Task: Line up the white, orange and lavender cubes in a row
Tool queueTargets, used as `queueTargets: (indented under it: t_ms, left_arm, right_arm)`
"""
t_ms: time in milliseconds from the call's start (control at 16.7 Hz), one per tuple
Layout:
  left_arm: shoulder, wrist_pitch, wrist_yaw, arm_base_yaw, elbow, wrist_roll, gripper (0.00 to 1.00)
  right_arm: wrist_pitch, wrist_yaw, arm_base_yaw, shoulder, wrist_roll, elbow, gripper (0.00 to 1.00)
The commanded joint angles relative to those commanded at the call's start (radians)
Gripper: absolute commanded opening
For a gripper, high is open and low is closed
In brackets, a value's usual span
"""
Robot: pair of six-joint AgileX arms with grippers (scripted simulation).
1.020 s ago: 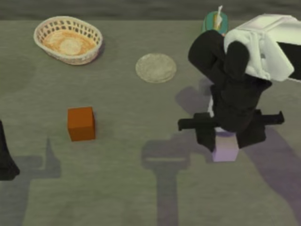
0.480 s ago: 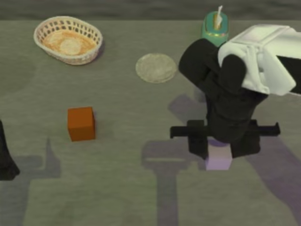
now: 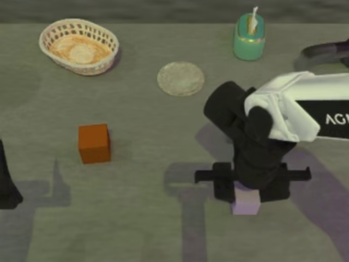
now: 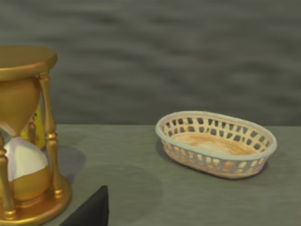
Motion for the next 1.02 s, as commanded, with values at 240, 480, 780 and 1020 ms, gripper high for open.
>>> queueTargets:
  t_ms: [240,480,780,1020]
  left_arm:
    - [0.000,0.000,0.000,0.000,0.000,0.000,1.00]
    - [0.000,0.000,0.000,0.000,0.000,0.000,1.00]
    - [0.000,0.000,0.000,0.000,0.000,0.000,1.00]
    - [0.000,0.000,0.000,0.000,0.000,0.000,1.00]
  right_arm:
    - [0.010,0.000,0.001,0.006,0.000,-0.008,0.00]
    - [0.010,0.000,0.001,0.006,0.000,-0.008,0.30]
    - [0.010,0.000,0.001,0.006,0.000,-0.008,0.68]
    - [0.010,0.000,0.001,0.006,0.000,-0.008,0.98]
